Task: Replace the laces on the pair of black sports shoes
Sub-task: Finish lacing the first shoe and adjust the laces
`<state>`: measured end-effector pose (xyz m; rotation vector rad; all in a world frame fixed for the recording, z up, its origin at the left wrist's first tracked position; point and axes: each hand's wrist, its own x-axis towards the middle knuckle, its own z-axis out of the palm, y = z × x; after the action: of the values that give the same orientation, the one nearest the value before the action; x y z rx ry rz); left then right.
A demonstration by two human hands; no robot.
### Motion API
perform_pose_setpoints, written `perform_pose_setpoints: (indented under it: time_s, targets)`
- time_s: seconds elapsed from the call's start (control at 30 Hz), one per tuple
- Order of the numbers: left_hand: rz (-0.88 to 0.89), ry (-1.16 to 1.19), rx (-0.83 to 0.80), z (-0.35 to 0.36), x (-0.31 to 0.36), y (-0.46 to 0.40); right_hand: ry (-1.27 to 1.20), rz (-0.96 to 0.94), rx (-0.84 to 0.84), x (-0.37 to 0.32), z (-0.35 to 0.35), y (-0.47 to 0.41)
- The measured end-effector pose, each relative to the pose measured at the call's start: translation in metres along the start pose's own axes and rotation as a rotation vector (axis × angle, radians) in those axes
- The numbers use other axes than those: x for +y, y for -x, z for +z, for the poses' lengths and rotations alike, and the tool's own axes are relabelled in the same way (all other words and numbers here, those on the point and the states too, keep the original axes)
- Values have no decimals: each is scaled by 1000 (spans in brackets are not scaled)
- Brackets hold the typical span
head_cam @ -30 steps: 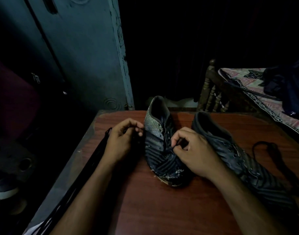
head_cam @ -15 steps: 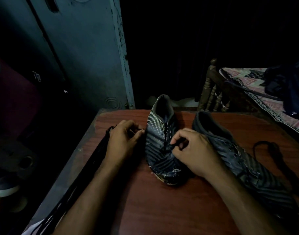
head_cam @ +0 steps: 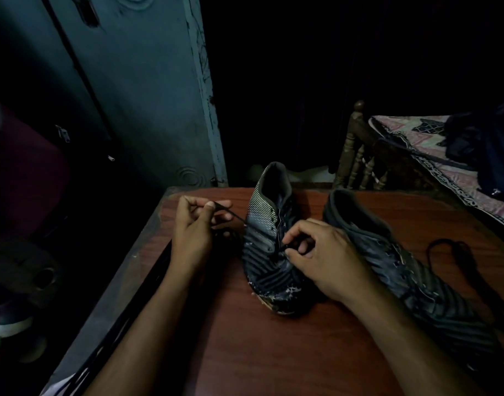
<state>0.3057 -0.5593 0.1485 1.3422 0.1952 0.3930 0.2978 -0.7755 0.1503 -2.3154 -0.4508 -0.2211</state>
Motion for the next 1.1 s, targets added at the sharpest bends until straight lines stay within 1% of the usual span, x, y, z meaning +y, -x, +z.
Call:
perform_pose_setpoints:
  time_s: [0.17, 0.27, 0.37, 0.47, 0.57, 0.6, 0.63, 0.7, 0.73, 0.8, 0.9, 1.0, 1.1]
  targets:
    - [44, 3, -21, -2, 0, -1, -15, -8, 17, -2, 1, 3]
    - [79, -25, 5, -5, 0, -5, 41, -52, 37, -3, 2, 3]
    - [112, -97, -35, -6, -1, -6, 82, -47, 17, -1, 3, 3]
    - [64, -113, -105, -2, -5, -2, 102, -20, -23, 0, 5, 4]
    - [-73, -8, -161, 1, -1, 2, 89, -19, -23, 0, 7, 5]
    - [-88, 8, -165, 1, 2, 3, 88, -18, -24, 0, 7, 5]
    - [-78, 21, -150, 1, 3, 3, 86, -14, -29, 1, 8, 4]
    - [10, -14, -92, 2, 6, 0, 77, -10, -30, 1, 9, 4]
    - [84, -102, -71, 4, 8, -5, 76, -10, -24, 1, 9, 4]
    - [254, -345, -81, 10, 12, -20, 76, -12, -22, 1, 9, 3]
    - [440, -614, -177, 30, 21, -40, 81, -5, -30, 1, 9, 3]
    - [480, -852, -257, 53, 21, -53, 66, -5, -23, 1, 9, 4]
    - [394, -1197, -268, 65, 20, -60, 41, 3, -10, 1, 8, 3]
